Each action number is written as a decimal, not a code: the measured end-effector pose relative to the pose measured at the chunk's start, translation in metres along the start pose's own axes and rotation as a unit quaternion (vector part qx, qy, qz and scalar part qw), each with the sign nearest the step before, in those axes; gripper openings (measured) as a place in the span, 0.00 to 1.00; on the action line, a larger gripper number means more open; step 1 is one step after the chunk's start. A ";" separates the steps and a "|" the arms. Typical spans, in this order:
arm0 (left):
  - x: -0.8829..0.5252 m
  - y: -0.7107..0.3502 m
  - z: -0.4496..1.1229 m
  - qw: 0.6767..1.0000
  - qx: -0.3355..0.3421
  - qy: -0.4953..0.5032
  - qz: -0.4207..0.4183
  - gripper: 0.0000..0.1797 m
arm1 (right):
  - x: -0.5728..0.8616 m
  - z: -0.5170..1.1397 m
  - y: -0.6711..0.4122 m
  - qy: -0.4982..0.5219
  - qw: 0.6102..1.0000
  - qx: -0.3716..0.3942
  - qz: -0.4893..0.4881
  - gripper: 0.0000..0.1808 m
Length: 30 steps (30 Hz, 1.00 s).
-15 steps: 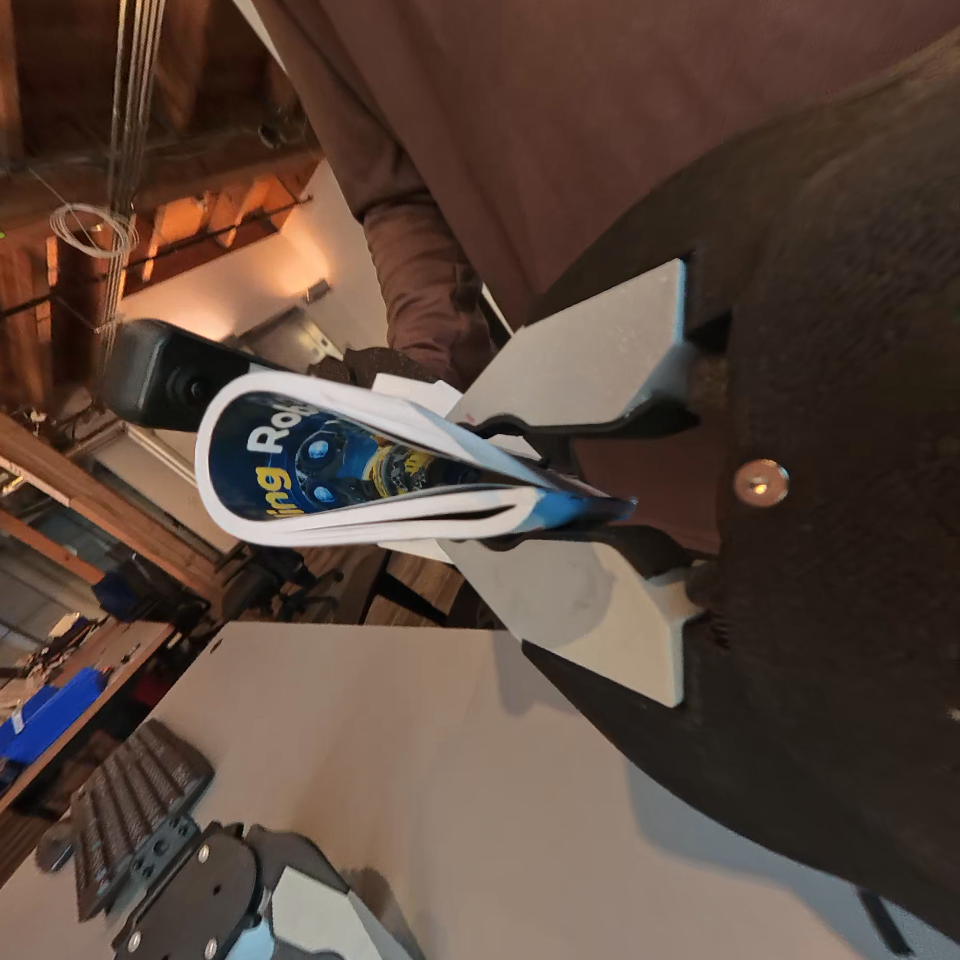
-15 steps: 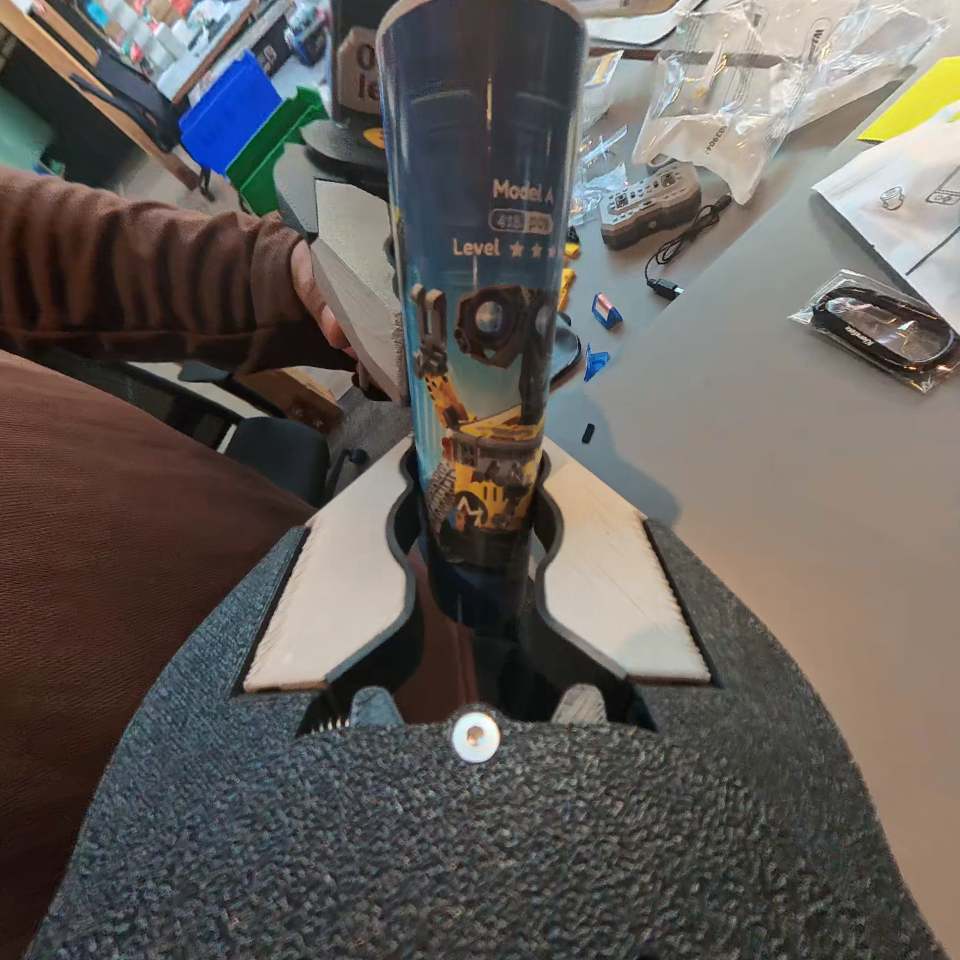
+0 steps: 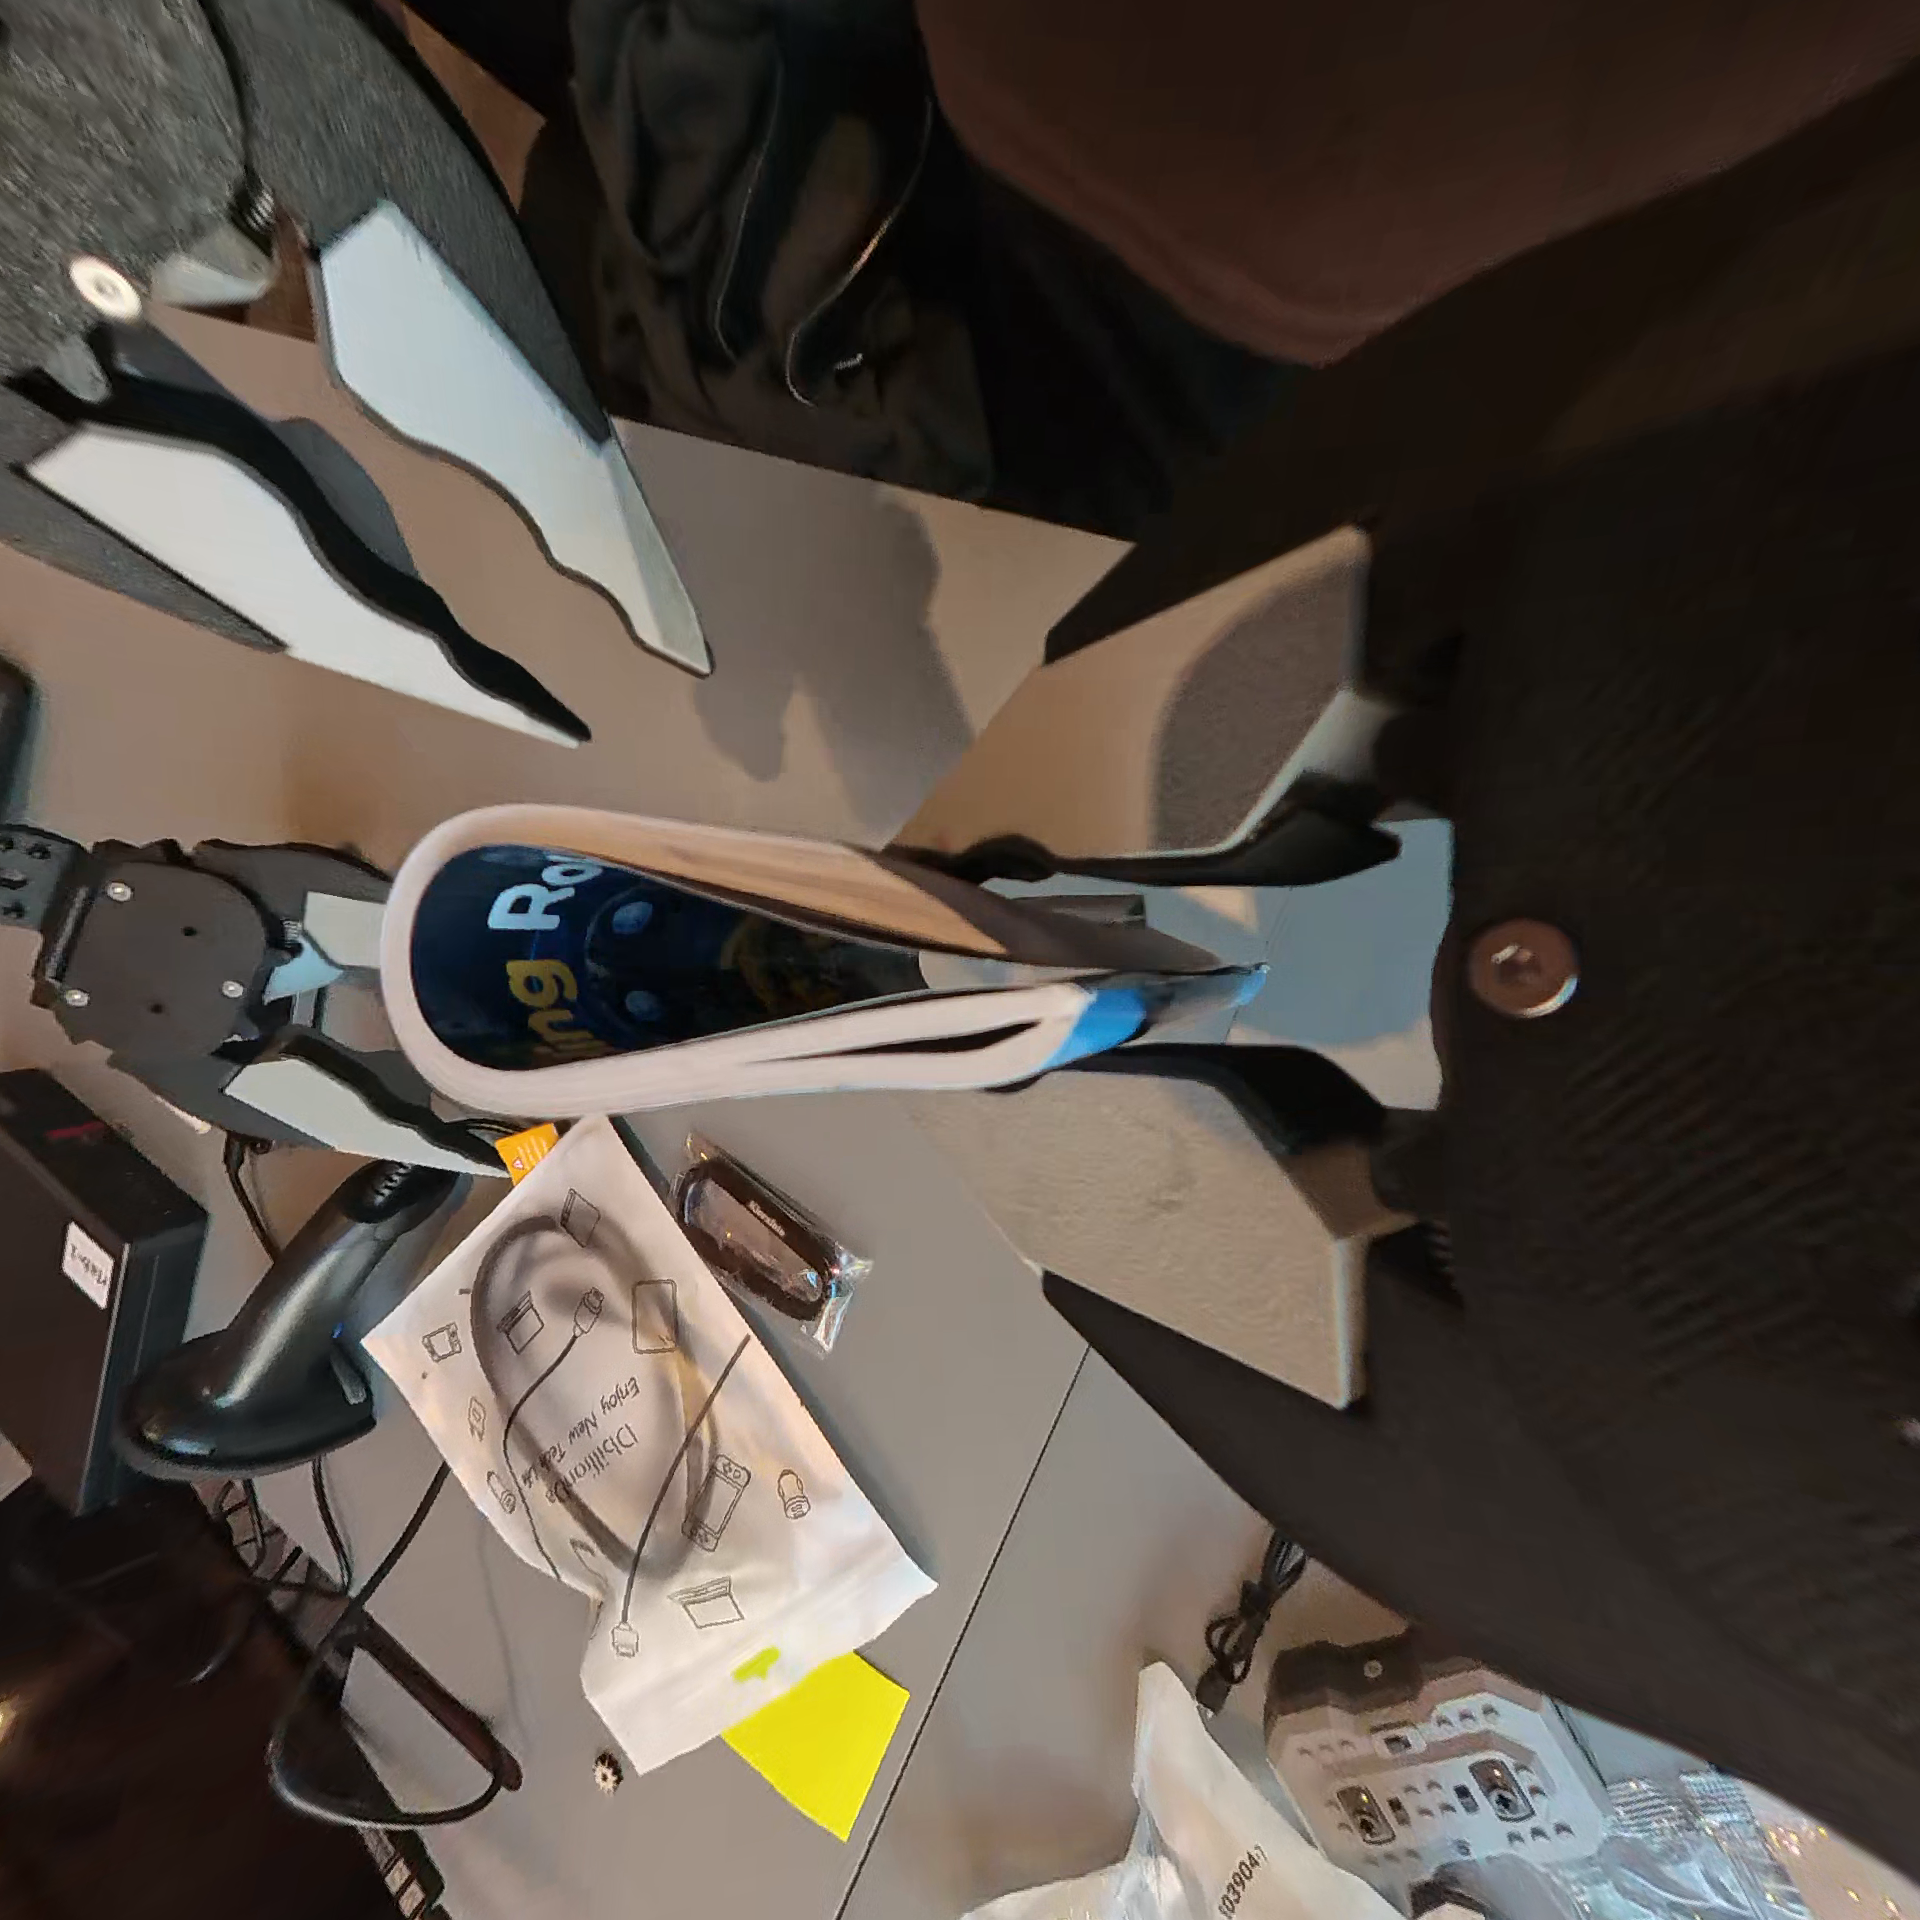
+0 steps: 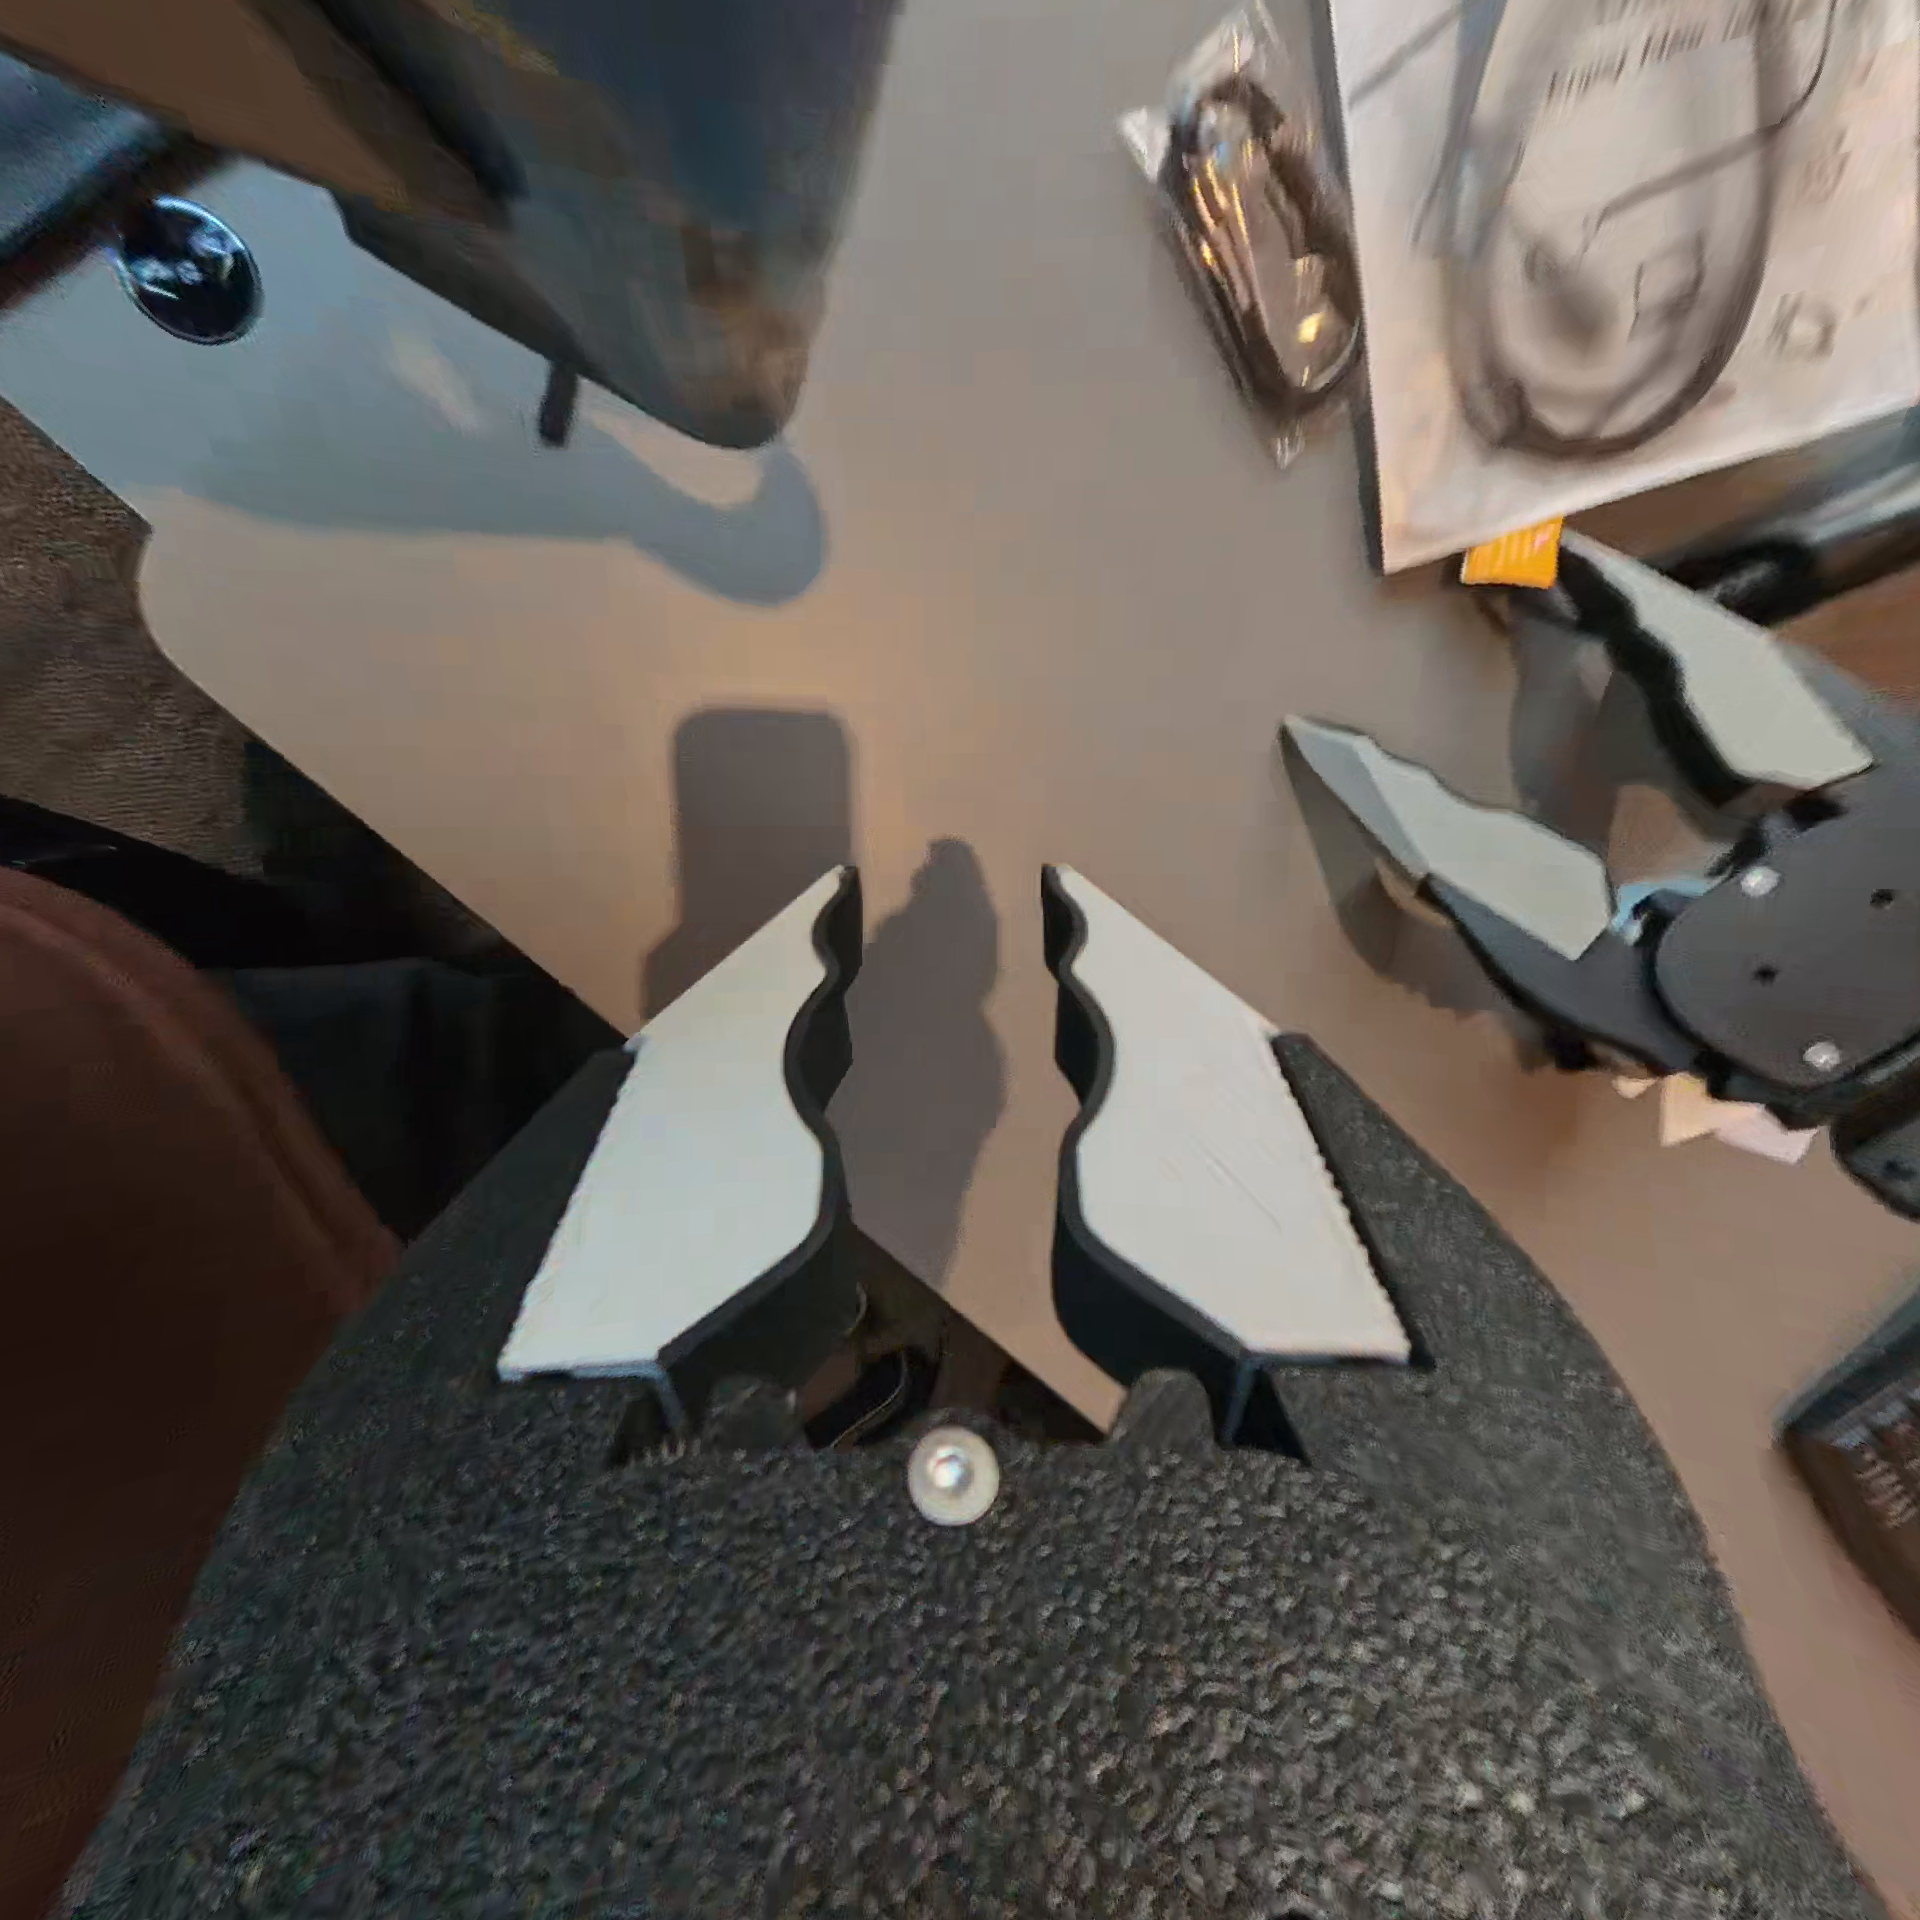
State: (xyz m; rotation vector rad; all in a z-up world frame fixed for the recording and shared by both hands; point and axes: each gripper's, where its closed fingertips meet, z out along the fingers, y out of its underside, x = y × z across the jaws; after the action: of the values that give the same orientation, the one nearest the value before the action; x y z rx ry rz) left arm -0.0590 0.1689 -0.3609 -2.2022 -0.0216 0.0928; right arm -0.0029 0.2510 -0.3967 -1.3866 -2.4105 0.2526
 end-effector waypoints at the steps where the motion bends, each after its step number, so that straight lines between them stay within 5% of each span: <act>1: 0.000 0.002 -0.001 1.000 -0.001 0.000 0.005 0.16 | -0.002 -0.004 -0.007 0.011 1.000 0.015 -0.016 0.19; 13: 0.001 -0.006 -0.010 0.999 0.036 -0.005 0.040 0.17 | -0.052 -0.013 -0.035 -0.038 0.997 0.066 -0.017 0.34; 30: -0.001 0.010 -0.008 0.996 0.020 0.002 0.086 0.17 | -0.056 -0.032 -0.047 -0.039 0.996 0.068 -0.029 0.38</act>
State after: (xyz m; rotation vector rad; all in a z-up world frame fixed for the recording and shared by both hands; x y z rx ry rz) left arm -0.0599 0.1563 -0.3636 -2.1618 0.1719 0.1828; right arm -0.0025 0.1788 -0.3641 -1.2673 -2.4417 0.4556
